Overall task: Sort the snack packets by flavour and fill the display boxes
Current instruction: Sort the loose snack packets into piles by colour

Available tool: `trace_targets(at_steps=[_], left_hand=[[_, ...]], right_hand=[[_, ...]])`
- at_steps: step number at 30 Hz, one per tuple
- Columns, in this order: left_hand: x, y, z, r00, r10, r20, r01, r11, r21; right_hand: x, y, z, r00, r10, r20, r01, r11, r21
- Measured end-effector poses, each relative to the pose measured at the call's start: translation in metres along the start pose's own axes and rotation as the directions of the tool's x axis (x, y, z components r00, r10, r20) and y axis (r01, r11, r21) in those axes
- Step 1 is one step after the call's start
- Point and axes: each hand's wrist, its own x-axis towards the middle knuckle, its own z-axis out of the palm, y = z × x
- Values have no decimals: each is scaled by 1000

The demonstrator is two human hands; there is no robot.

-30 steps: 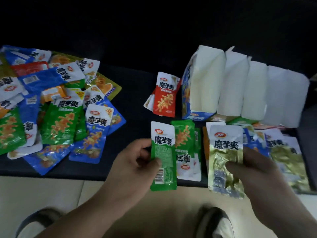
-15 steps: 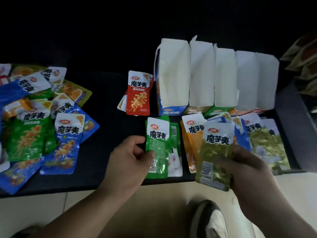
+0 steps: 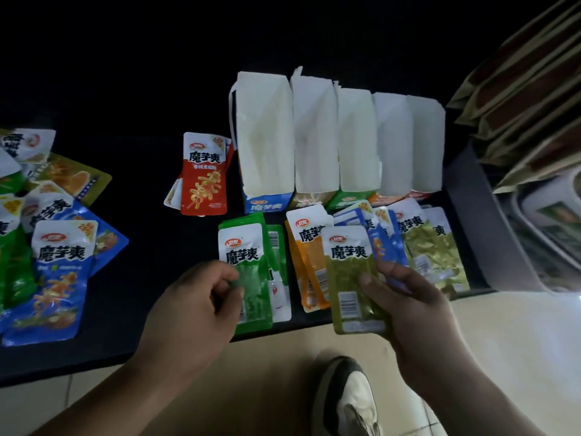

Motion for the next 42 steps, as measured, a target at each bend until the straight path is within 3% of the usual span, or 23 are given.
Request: trace_targets(at_steps=[4,9,13,17,20,22,27,31,34,37,42], left_hand=[[4,25,3,993,76,85,-76,997,3],[12,76,32,910,192,368,-184,981,-59],[21,107,60,891,231,391,-192,972,-136],[25,124,78,884,207,420,-110,964,-243],[27,126,85,857,165,489,-66,975,-213],[29,123,90,862,124,492,-36,982,-185],[27,110,94,917,14,398,77,974,-211],[28,110,91,945,12,328,78,963,-259],[28,111,85,956,24,291,64,955,-291],[25,109,79,962,20,273,69,948,-311],[16,97,61,967,62,247,25,942,-334]], right_hand=[[1,-4,-12,999,29,46,-32,996,80],[0,-12,-29,985,30,167,-62,980,188],[3,-13,-40,977,-57,204,1,965,262],[9,-8,-54,984,-174,42,171,983,66],[21,-5,-69,964,-250,-87,247,968,-45],[34,-5,-82,923,-342,-174,305,929,-208],[62,-4,-94,800,-567,-198,401,750,-526],[87,1,-101,802,-580,-140,199,480,-854],[94,1,-104,829,-540,-146,124,432,-893],[89,3,-100,810,-574,-121,175,434,-884],[51,1,-54,666,-737,113,509,338,-792]])
